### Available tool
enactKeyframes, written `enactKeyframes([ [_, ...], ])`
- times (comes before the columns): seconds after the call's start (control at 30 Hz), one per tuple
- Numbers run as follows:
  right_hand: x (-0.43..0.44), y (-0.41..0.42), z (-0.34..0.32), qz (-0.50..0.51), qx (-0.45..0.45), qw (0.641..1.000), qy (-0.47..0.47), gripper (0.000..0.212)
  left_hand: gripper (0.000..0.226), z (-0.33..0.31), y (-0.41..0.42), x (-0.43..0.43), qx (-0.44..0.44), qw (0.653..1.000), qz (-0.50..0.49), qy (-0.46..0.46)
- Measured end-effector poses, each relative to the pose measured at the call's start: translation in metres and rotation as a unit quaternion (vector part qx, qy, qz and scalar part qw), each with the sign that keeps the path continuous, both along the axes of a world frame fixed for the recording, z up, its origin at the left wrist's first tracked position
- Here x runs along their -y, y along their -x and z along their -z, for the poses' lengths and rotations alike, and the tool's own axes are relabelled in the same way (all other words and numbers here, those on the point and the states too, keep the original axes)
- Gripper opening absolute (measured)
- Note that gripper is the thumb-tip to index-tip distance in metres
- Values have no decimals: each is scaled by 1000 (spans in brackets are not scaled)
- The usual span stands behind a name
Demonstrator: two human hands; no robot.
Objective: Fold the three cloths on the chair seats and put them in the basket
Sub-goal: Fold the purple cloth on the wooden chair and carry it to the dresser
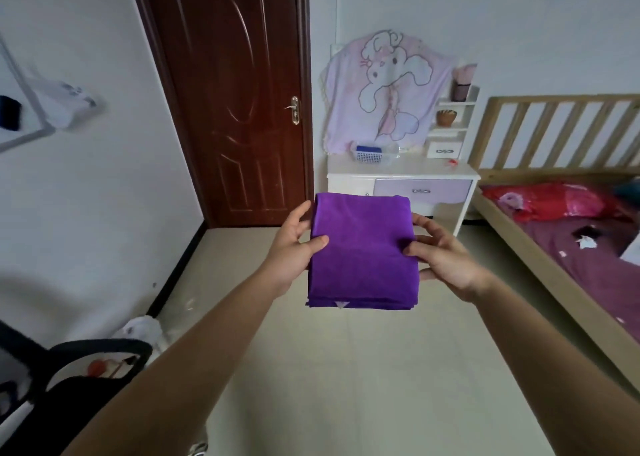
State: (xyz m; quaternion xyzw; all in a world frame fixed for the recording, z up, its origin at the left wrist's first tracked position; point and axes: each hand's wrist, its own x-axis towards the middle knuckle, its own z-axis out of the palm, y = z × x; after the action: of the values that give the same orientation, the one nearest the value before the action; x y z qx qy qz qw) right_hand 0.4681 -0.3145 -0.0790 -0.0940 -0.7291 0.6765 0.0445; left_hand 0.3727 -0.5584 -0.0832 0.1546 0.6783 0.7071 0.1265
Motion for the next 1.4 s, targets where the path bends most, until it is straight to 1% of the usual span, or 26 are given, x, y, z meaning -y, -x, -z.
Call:
enactKeyframes([
  [0.13, -48, 78, -7, 43, -9, 999, 4, 59, 70, -9, 87, -57, -5, 1000, -2, 8],
  [0.3, -114, 167, 10, 63, -8, 998, 18, 63, 65, 10, 180, -127, -3, 1000, -4, 1],
  [0.47, -212, 290, 28, 69, -9, 997, 36, 64, 61, 24, 309, -229, -2, 1000, -9, 18],
  [0.57, -268, 365, 22, 61, 0, 997, 37, 64, 63, 20, 386, -282, -9, 999, -18, 41],
  [0.67, -317, 442, 9, 55, 9, 997, 47, 63, 63, 11, 457, -330, -6, 999, -31, 42],
  [0.8, -361, 535, 11, 42, 30, 998, 39, 62, 48, 11, 541, -372, 1, 997, -53, 50],
  [0.93, -405, 633, 25, 27, 33, 999, 27, 57, 39, 29, 642, -417, 16, 996, -68, 53],
  [1.07, -455, 747, 49, 39, 40, 998, 24, 54, 27, 55, 760, -468, 22, 997, -56, 48],
  [1.17, -491, 817, 59, 56, 61, 996, 35, 52, 21, 65, 840, -505, 53, 996, -36, 57],
  [1.4, -576, 951, 72, 95, 106, 988, 60, 52, 13, 65, 981, -599, 105, 990, 26, 95],
])
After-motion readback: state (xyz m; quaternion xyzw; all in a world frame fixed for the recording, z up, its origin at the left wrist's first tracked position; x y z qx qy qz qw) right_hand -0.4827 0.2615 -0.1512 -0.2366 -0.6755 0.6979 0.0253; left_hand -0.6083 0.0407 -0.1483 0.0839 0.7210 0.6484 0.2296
